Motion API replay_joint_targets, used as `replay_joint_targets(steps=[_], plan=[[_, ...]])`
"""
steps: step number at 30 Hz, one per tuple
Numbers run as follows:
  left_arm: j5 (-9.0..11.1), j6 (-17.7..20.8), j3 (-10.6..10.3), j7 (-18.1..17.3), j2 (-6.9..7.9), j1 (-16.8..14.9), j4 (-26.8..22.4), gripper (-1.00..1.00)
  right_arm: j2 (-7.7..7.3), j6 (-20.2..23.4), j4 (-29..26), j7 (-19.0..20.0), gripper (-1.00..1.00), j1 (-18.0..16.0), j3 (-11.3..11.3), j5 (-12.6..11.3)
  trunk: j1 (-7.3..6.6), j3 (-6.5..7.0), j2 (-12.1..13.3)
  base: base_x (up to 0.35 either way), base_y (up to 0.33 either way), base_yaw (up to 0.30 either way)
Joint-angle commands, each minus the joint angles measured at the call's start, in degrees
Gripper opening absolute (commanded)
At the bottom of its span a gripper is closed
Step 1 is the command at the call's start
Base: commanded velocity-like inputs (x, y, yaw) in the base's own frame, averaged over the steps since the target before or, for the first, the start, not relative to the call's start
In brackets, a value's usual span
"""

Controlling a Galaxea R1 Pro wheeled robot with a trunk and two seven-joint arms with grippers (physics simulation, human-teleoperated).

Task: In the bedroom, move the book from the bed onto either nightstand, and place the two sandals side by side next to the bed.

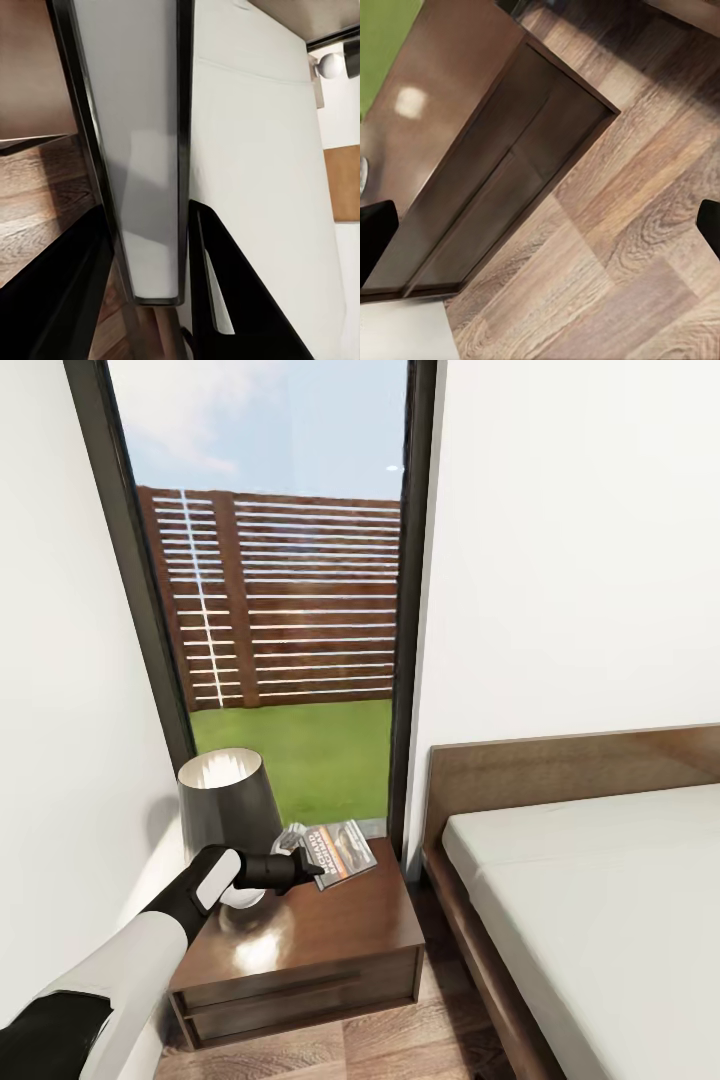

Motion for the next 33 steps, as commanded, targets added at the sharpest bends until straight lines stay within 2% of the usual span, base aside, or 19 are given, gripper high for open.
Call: replay_joint_targets(steps=[1,33], plan=[[0.0,0.0,-0.3,-0.3,0.06,0.0,0.0,-1.00,-0.06,-0.3,0.1,0.1,1.00,-0.1,0.5,-0.6,0.00,-0.06,0.0,0.000,0.000,0.000],[-0.1,0.0,-0.4,-0.2,0.44,0.0,0.0,-1.00,-0.01,-0.4,0.1,0.2,1.00,-0.1,0.3,-0.6,0.00,-0.06,0.0,0.000,0.004,0.000]])
